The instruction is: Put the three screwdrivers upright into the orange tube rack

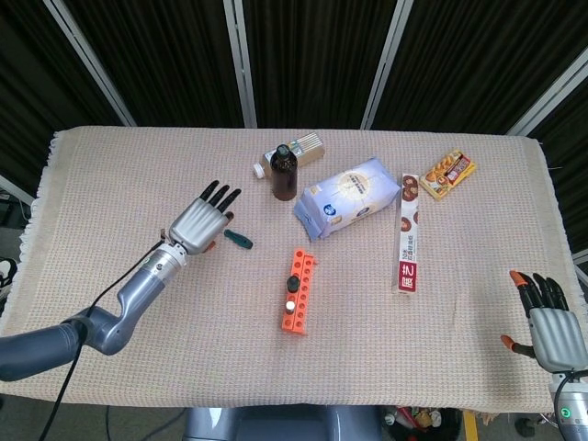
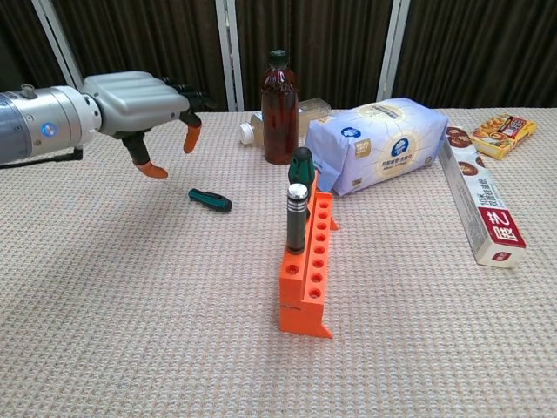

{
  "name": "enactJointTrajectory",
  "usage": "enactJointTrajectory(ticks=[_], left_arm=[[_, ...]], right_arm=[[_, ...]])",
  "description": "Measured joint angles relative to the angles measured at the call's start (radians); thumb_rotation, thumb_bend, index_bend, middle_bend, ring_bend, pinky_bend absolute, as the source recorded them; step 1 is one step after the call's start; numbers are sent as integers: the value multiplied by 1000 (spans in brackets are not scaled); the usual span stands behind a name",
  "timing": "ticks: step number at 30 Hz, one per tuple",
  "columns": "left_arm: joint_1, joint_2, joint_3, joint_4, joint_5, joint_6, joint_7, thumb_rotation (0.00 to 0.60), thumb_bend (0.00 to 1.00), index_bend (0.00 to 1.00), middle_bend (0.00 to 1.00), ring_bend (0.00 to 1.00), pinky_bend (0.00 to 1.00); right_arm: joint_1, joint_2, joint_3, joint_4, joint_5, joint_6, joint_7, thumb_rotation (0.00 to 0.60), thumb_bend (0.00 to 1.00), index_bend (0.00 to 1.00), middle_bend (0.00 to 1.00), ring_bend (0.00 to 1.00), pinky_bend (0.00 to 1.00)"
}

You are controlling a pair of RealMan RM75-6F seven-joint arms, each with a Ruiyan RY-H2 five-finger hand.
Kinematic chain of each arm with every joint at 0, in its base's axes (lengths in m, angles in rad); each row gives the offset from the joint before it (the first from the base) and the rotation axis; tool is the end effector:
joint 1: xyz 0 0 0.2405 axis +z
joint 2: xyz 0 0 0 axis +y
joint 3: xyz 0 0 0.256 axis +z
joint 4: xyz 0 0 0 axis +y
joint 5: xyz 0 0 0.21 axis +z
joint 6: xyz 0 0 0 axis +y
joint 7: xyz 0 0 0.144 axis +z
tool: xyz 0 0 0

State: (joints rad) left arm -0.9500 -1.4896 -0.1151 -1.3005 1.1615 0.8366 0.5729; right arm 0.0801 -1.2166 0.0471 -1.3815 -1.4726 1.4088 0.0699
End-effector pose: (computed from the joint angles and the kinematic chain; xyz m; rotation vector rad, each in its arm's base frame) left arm -0.1266 0.4006 0.0013 -2.0669 -0.3522 -0.6500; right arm -0.3569 -0.1811 0.1434 1.3937 -0.9286 0.7918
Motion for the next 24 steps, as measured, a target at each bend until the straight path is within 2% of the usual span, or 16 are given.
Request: enactJointTrajectory(ticks=[7, 13, 18, 24], left_arm=[[-34, -128, 45, 147, 19, -40, 86, 600, 212, 386, 0, 0, 0], [-46, -222, 69, 255, 58, -44, 114, 600, 275, 391, 0, 0, 0], [-47, -277, 52, 308, 40, -64, 75, 600, 343, 338, 0, 0, 0], [-48, -312, 19, 334, 27, -78, -1, 600, 356, 290, 0, 0, 0]], right_arm=[[-1, 0, 1, 2, 5, -1, 0, 600, 0, 36, 89, 0, 57], [-4, 2, 3, 3, 11, 1, 0, 600, 0, 36, 89, 0, 58], [-5, 4, 4, 3, 15, 1, -2, 600, 0, 37, 92, 0, 57], [-8, 7, 5, 0, 21, 0, -6, 600, 0, 38, 95, 0, 58]])
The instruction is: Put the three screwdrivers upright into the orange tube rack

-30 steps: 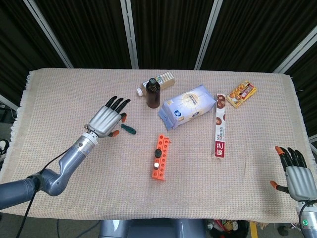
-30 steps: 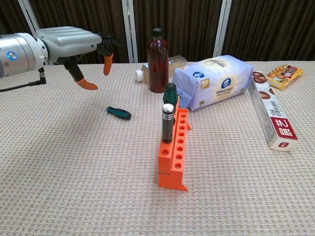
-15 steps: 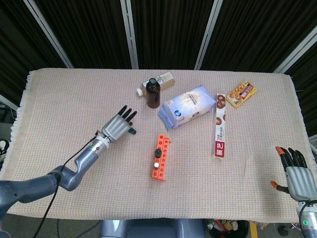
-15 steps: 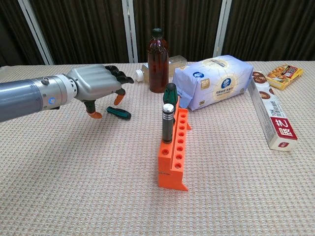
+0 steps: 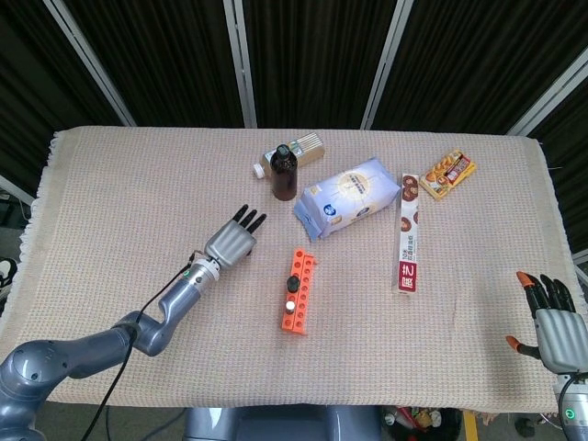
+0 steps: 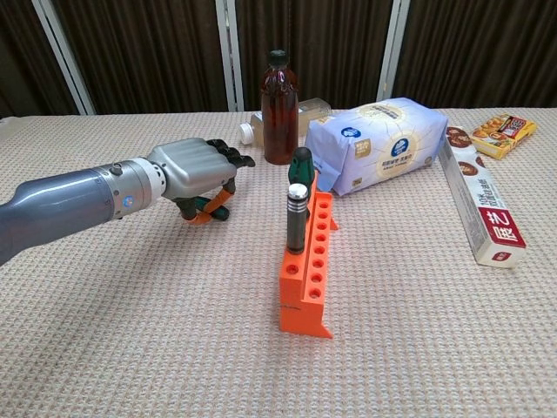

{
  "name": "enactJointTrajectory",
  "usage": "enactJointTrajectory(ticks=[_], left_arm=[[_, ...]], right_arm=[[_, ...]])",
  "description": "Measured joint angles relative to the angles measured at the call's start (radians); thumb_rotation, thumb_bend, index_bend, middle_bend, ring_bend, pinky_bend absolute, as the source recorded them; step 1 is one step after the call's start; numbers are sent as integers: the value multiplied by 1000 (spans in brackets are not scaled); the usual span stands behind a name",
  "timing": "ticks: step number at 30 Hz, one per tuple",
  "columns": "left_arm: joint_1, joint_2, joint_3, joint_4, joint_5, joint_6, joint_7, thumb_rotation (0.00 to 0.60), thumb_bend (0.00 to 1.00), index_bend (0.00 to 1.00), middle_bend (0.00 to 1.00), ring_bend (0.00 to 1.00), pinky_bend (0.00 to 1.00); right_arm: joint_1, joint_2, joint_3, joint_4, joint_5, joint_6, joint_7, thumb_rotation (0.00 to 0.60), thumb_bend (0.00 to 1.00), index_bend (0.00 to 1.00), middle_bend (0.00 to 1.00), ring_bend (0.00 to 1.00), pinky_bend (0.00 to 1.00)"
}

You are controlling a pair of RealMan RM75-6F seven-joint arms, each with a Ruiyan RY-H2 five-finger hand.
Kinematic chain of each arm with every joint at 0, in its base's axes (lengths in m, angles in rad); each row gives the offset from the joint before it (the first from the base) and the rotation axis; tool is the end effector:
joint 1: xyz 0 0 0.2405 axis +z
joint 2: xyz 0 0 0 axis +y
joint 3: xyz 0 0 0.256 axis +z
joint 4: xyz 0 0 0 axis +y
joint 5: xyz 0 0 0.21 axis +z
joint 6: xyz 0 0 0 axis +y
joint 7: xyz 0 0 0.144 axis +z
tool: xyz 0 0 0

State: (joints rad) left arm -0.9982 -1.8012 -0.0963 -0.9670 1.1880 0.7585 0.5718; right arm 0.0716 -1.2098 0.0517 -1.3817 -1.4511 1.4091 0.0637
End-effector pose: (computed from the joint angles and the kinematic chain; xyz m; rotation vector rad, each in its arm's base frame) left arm -0.1210 0.3987 -0.0876 -2.1506 -0.3173 -0.5770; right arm -0.3613 -0.1789 0.1481 1.3691 -0.9281 0.7708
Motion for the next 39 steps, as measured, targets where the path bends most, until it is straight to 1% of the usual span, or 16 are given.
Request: enactJointTrajectory(ticks=[6, 10, 14, 18, 21, 26, 33, 39], left_arm=[[-1, -8, -20, 4, 8, 9, -43, 600, 355, 222, 0, 0, 0], [4, 7, -29, -25, 18, 26, -72, 600, 353, 221, 0, 0, 0], [17, 46, -33, -74, 29, 47, -95, 600, 354, 221, 0, 0, 0], [30, 83, -30, -104, 23, 47, -91, 600, 353, 230, 0, 0, 0], [36, 86, -31, -105, 3, 42, -80, 600, 356, 260, 0, 0, 0], [36, 62, -40, -70, -46, 23, -49, 600, 354, 291, 0, 0, 0], [18, -9, -64, 6, -123, -20, -15, 600, 351, 313, 0, 0, 0], [0, -49, -84, 40, -153, -35, -4, 600, 351, 359, 0, 0, 0]], right_arm=[[-1, 2, 1, -2, 5, -3, -2, 600, 0, 38, 94, 0, 57], [-1, 3, 1, -2, 7, -6, 1, 600, 0, 38, 95, 0, 58], [0, 1, 1, 2, 8, -9, 4, 600, 0, 39, 95, 0, 57], [1, -1, 1, 8, 6, -10, 10, 600, 0, 39, 95, 0, 58], [0, -1, 1, 11, 7, -9, 13, 600, 0, 39, 94, 0, 58], [-3, 0, 1, 12, 8, -6, 13, 600, 0, 39, 95, 0, 58], [-6, 4, 2, 9, 13, -5, 10, 600, 0, 39, 95, 0, 57], [-10, 6, 3, 7, 18, -4, 8, 600, 0, 43, 95, 0, 58]])
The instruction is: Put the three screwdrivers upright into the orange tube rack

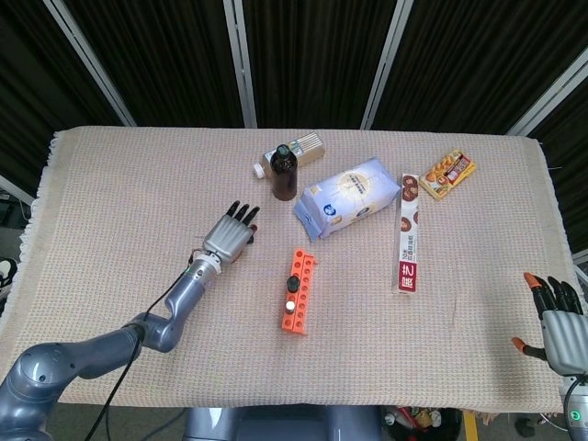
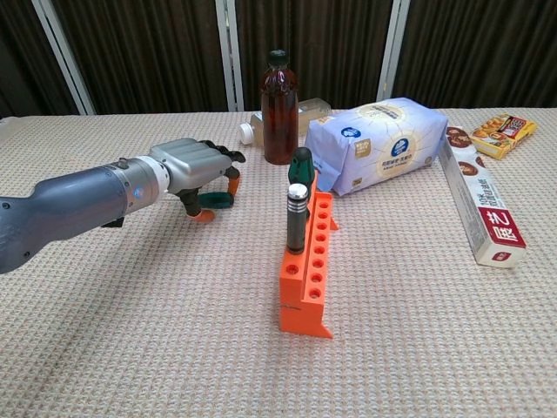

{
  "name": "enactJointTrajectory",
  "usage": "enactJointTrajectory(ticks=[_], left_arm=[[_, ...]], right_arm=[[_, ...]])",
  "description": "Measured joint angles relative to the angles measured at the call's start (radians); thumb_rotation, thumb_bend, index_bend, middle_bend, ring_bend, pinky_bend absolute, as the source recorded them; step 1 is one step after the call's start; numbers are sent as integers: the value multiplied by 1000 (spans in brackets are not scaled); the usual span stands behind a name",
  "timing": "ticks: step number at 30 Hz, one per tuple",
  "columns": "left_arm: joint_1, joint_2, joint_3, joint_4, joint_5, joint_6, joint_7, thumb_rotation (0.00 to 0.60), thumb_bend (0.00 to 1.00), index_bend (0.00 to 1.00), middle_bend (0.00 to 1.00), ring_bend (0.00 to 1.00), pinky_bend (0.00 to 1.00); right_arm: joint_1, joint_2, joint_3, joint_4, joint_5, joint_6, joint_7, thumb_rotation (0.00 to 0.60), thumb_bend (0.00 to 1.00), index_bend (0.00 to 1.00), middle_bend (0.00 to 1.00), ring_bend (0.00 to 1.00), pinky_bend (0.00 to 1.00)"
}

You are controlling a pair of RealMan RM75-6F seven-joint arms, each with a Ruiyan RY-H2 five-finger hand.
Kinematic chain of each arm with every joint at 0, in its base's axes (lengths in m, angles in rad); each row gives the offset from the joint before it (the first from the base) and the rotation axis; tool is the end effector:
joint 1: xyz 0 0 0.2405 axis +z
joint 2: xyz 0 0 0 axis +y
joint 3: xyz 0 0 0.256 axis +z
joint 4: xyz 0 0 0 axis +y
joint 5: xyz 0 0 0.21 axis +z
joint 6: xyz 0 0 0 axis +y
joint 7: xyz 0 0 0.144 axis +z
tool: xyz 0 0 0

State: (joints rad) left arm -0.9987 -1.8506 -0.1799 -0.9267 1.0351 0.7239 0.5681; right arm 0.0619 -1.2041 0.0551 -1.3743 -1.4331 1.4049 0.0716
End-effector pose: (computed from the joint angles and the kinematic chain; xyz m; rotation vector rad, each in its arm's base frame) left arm -0.1202 0.4101 -0.0923 -2.0482 -0.5589 -0.6008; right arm -0.3672 -0.1759 0.1526 1.3457 -0.9367 0.7525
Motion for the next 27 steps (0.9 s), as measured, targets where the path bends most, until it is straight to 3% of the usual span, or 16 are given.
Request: enactJointTrajectory(ticks=[15, 27], left_arm=[[13, 29, -7, -52, -1, 40, -4, 600, 348, 494, 0, 0, 0], [15, 28, 3, -53, -12, 48, 26, 600, 348, 322, 0, 0, 0]], right_arm=[[0, -5, 2, 10, 5, -6, 8, 600, 0, 45, 98, 0, 58], [-2, -3, 3, 14, 5, -5, 14, 600, 0, 46, 101, 0, 58]])
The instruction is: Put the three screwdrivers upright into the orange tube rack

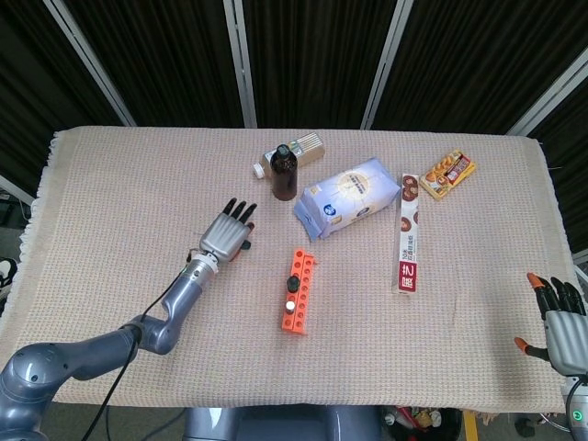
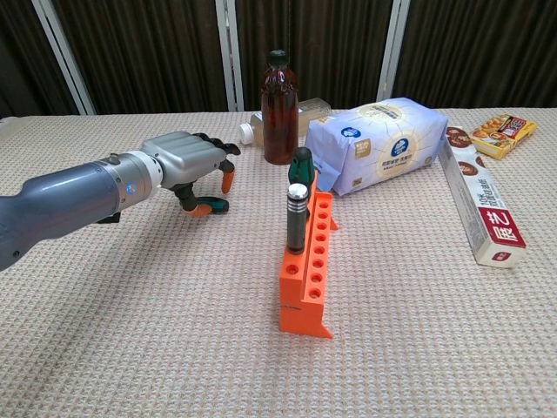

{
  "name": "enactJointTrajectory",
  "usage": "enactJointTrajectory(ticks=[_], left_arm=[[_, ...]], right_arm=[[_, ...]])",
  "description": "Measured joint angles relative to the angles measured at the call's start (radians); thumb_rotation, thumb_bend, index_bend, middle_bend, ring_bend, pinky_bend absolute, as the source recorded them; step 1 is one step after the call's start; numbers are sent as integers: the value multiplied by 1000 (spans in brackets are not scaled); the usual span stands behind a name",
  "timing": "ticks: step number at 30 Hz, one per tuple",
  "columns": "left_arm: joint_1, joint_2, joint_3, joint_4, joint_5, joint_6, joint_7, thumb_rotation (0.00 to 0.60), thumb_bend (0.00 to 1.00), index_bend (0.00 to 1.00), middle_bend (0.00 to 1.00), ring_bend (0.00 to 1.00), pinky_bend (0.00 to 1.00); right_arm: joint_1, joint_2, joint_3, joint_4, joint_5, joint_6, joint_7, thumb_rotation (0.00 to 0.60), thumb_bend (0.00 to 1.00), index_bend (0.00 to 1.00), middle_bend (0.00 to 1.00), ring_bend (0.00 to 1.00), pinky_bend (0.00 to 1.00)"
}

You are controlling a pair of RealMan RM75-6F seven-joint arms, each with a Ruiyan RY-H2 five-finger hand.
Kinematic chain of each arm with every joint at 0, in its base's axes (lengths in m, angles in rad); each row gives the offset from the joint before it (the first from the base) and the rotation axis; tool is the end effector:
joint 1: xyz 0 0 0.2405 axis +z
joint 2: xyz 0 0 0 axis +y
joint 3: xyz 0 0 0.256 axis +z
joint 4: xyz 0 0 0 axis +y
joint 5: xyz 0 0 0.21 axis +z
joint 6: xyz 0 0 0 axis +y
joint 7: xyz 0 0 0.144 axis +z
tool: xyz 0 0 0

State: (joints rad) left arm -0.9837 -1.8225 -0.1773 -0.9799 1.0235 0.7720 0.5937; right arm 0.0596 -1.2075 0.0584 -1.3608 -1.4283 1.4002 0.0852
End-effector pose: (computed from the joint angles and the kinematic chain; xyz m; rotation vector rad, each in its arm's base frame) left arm -0.1207 0.4074 -0.0830 -2.0197 -0.5478 -0.6206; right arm -0.3705 -0.1758 0.1535 1.3360 -0.9434 0.7509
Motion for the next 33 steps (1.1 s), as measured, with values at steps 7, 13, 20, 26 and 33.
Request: enactJointTrajectory(ticks=[7, 13, 20, 26, 33], left_arm=[[-2, 3, 1, -6, 5, 2, 0, 600, 347, 379, 0, 0, 0], [-4, -11, 4, 12, -6, -6, 7, 600, 347, 405, 0, 0, 3], [-4, -20, 10, 19, -7, -8, 15, 600, 345, 488, 0, 0, 9], [0, -22, 9, 20, 6, 9, 4, 600, 352, 686, 76, 0, 33], [15, -4, -11, -18, 50, 68, -77, 600, 375, 817, 199, 11, 54]], right_arm=[[0, -2, 0, 3, 1, -2, 2, 600, 0, 45, 102, 0, 58], [-2, -1, 1, 4, 3, -1, 2, 600, 0, 45, 101, 0, 59], [-3, -2, 2, 4, 4, -1, 2, 600, 0, 46, 102, 0, 59], [-4, -3, 3, 5, 4, 1, 1, 600, 0, 50, 103, 0, 60], [-2, -4, 1, 4, -3, 0, 4, 600, 0, 53, 103, 0, 60]])
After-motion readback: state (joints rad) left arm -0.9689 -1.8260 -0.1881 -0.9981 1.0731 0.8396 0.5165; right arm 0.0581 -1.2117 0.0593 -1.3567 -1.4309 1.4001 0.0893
